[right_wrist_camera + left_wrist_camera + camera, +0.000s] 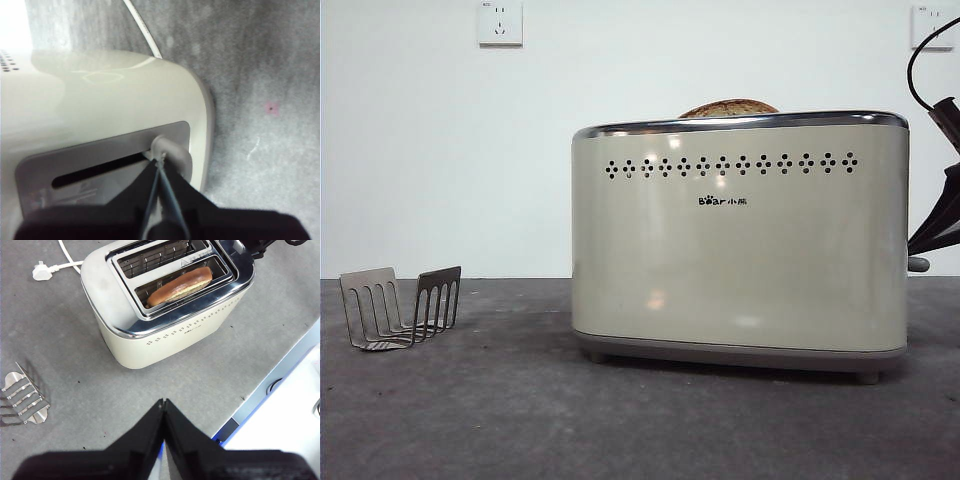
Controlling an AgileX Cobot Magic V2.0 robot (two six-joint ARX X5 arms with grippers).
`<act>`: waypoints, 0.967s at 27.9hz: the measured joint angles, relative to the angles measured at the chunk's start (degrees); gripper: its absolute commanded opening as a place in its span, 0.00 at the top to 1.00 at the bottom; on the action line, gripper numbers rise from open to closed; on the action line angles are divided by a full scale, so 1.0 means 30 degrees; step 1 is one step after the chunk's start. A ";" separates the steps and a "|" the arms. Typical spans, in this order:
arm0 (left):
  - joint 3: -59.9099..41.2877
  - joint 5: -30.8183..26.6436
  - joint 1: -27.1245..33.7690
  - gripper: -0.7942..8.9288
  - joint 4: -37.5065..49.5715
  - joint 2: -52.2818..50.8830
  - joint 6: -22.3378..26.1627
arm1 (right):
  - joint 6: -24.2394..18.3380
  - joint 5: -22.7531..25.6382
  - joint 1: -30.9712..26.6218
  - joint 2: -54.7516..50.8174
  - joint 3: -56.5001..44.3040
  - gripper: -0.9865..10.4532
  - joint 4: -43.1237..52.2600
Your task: Pick up a slice of bread from the rack,put the bread on the toaster,press the button
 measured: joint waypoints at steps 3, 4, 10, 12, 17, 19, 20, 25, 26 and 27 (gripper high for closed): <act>0.0000 0.0000 0.0000 0.93 0.0000 0.0000 0.0000 | 0.0117 0.0539 0.0051 0.0124 0.0138 0.92 -0.0007; 0.0000 0.0000 0.0000 0.93 0.0000 0.0000 0.0000 | 0.0197 0.0495 0.0044 0.0219 0.0168 0.92 -0.0029; 0.0000 0.0000 0.0000 0.93 0.0007 0.0000 0.0000 | 0.0546 0.0313 0.0007 0.0692 0.0321 0.92 -0.0007; 0.0000 0.0000 0.0000 0.93 0.0000 0.0000 0.0007 | 0.0590 0.0328 -0.0007 0.0765 0.0350 0.92 -0.0044; 0.0000 0.0000 0.0000 0.93 0.0000 0.0000 0.0007 | 0.0685 0.0393 0.0022 0.0780 0.0379 0.92 -0.0080; 0.0000 0.0000 0.0000 0.93 0.0000 0.0000 0.0007 | 0.0685 0.0444 0.0073 0.0780 0.0415 0.92 -0.0109; 0.0000 0.0000 0.0000 0.93 0.0000 0.0000 0.0007 | 0.0692 0.0459 0.0080 0.0780 0.0423 0.92 -0.0102; 0.0000 0.0000 0.0000 0.93 0.0000 0.0000 0.0240 | 0.0758 0.0415 0.0087 0.0765 0.0415 0.92 -0.0087; 0.0000 -0.0007 0.0000 0.93 0.0000 0.0000 0.0321 | 0.0758 0.0364 0.0087 0.0736 0.0415 0.92 -0.0080; 0.0000 0.0000 0.0000 0.93 0.0000 0.0000 0.0393 | 0.0758 0.0291 0.0087 0.0692 0.0401 0.92 -0.0073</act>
